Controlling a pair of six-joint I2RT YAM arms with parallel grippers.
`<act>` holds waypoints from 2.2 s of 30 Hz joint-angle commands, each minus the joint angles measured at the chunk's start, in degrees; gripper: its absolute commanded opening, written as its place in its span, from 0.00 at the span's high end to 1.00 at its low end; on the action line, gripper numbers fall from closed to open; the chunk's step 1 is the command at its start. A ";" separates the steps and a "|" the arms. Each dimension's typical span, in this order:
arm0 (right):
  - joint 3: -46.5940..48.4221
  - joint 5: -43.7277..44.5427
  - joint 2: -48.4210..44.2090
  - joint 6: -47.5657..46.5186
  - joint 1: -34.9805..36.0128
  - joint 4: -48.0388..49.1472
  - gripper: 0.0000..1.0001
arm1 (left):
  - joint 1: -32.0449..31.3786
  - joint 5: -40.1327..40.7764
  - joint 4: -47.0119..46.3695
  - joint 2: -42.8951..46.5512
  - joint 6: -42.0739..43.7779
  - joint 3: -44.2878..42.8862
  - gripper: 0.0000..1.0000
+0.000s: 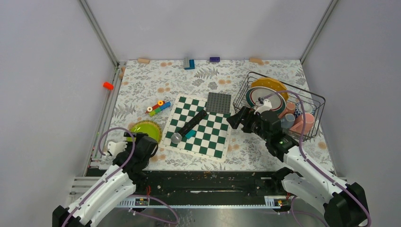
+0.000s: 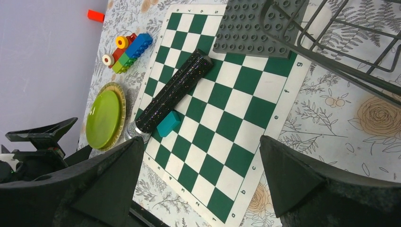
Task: Unload the mixed dishes from the dish rack
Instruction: Place the plate at the center of the board, then pick up the plate from the dish rack.
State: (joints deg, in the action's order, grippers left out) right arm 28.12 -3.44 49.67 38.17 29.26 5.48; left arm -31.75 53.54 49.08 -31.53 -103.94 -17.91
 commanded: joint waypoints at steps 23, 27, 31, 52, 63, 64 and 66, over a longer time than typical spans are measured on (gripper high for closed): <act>2.92 9.55 -2.70 -6.89 0.30 0.86 0.00 | 0.37 4.76 11.22 15.49 7.71 -6.18 0.01; 4.75 10.02 -3.76 -11.93 0.32 2.69 0.00 | 0.37 2.41 3.33 17.90 22.99 -8.39 0.01; 10.71 7.30 -1.89 -21.12 0.28 3.53 0.00 | 0.37 -10.24 -16.86 19.11 45.85 -6.03 0.01; 46.07 1.14 13.50 -95.31 -2.38 -42.32 0.00 | 0.37 -60.09 -45.09 -12.03 75.33 -12.04 0.01; 53.15 -4.27 23.49 -107.33 -19.03 -60.35 0.04 | 0.41 -56.74 -44.85 -18.65 77.40 -14.69 0.01; 53.26 -3.87 24.70 -106.92 -19.98 -59.43 0.04 | 0.38 -55.76 -44.57 -18.63 77.33 -14.67 0.01; 52.87 -3.77 26.93 -106.87 -21.33 -56.92 0.06 | 0.37 -54.28 -44.19 -18.44 77.31 -14.56 0.01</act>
State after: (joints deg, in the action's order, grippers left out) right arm 79.31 -7.09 72.79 -66.74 10.46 -51.37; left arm -31.55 -4.01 6.79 -50.26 -27.90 -29.82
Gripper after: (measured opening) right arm 0.956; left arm 0.989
